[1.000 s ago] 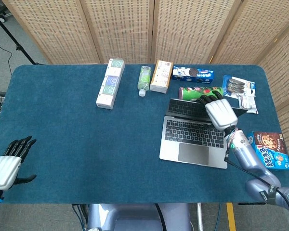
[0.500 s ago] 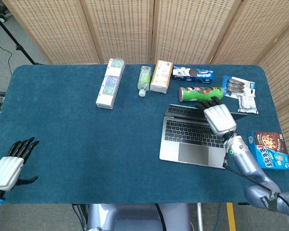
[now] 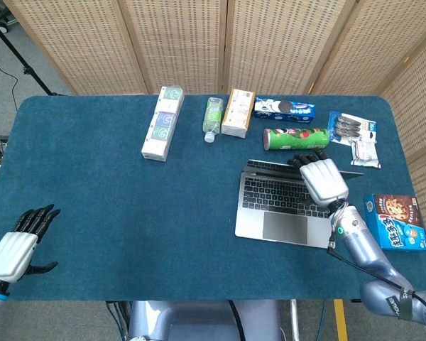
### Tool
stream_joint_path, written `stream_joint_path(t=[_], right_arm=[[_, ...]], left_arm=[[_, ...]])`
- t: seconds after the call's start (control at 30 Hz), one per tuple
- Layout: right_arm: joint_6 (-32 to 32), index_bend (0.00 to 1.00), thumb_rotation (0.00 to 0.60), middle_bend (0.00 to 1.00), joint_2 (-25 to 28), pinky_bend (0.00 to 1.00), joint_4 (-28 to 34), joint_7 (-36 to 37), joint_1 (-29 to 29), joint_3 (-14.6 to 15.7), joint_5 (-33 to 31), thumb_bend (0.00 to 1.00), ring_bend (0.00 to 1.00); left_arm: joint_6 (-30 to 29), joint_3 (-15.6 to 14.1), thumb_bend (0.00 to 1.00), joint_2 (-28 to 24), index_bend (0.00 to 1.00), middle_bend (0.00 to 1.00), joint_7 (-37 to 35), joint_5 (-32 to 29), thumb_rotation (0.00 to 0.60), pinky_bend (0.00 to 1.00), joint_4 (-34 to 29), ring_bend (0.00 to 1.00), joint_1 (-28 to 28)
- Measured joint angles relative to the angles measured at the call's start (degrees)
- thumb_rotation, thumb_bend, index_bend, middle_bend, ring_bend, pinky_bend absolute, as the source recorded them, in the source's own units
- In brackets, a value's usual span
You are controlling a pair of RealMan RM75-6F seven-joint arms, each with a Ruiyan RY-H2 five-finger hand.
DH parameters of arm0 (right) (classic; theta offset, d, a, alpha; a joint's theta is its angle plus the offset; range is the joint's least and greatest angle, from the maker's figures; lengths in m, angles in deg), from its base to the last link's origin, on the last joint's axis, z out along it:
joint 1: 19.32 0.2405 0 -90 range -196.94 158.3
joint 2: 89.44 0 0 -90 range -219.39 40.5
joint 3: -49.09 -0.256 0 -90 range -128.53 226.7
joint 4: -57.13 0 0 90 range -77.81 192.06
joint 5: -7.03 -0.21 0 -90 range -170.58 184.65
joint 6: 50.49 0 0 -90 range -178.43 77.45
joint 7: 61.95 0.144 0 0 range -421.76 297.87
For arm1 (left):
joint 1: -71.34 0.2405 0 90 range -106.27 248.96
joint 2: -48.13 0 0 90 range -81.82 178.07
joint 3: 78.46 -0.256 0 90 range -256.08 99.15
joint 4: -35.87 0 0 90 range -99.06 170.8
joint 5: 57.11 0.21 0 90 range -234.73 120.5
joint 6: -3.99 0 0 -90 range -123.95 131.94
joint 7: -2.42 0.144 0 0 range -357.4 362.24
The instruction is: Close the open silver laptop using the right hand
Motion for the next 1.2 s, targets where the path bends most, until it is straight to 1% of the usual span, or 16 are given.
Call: stream_joint_path(t=[0.3,0.47,0.93,1.2], right_arm=[[-1.9,0.25,0.6,0.23,0.7,0.13,3.8,-3.3,-0.2,1.1,-2.6,0.02,0.28],[-3.7,0.25,0.6,0.23,0.9,0.13,6.3,-4.7,-1.2,2.5,-3.8,0.02,0.28],[-8.2,0.24,0.6,0.22,2.4,0.14,12.4,-8.3,-3.4,4.7,-5.7,0.02,0.28],[-10.5,0.24,0.6,0.22,1.9,0.14,15.6,-11.5,-3.9,6.0,-6.9,0.02,0.28]], left_arm=[[0.3,-0.4,0.03,-0.5,0.05,0.0,-0.8,0.3,0.6,0.05,-0.1,0.03,-0.1],[0.7,-0.6,0.03,-0.9,0.05,0.0,-1.4,0.5,0.6,0.05,-0.1,0.03,-0.3],[0.8,-1.0,0.04,-1.8,0.05,0.0,-3.3,1.0,0.6,0.05,-0.3,0.03,-0.5],[1.2,-1.4,0.03,-2.7,0.05,0.0,-4.5,1.1,0.6,0.05,-0.3,0.03,-0.6]])
